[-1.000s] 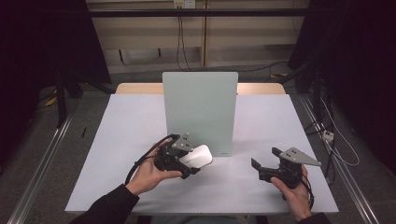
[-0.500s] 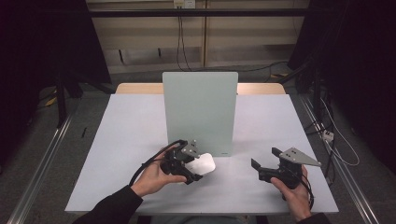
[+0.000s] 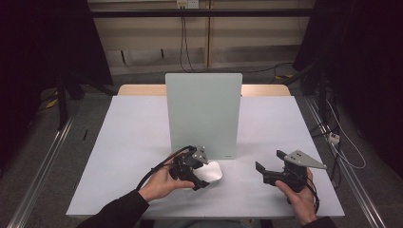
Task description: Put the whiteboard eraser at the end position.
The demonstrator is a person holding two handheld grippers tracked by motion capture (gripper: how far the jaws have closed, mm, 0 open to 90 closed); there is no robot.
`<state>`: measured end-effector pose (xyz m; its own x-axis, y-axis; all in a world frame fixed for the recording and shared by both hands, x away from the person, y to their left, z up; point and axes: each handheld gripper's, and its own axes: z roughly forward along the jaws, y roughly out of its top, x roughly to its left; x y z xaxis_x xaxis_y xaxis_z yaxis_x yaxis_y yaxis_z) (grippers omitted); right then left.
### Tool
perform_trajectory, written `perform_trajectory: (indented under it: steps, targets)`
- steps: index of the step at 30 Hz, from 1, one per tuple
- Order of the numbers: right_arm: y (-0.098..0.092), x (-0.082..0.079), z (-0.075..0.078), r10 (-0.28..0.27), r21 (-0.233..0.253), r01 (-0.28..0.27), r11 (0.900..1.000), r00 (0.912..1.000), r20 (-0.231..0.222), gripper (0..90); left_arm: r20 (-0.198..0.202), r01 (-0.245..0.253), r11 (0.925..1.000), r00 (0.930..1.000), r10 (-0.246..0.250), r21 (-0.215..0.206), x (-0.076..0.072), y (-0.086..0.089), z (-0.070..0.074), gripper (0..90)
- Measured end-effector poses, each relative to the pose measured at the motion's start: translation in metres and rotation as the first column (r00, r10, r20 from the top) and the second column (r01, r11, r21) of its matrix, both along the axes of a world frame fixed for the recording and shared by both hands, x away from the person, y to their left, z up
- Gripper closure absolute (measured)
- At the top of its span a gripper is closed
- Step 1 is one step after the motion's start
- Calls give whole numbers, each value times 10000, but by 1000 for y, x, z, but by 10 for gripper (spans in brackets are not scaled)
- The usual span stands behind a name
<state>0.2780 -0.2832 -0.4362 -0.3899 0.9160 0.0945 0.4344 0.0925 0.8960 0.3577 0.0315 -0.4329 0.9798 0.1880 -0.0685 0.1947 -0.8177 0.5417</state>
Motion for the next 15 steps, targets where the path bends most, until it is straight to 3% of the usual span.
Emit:
perform_trajectory:
  steps: [11,15]
  targets:
    - [0,0,0,23,0,-23,10000,10000,25,86,94,354,9993,9993,-354,73,-2,-3,-2,311]
    - [0,0,0,15,1,-15,10000,10000,-3,86,22,262,9996,9997,-262,-45,-2,-2,-4,310]
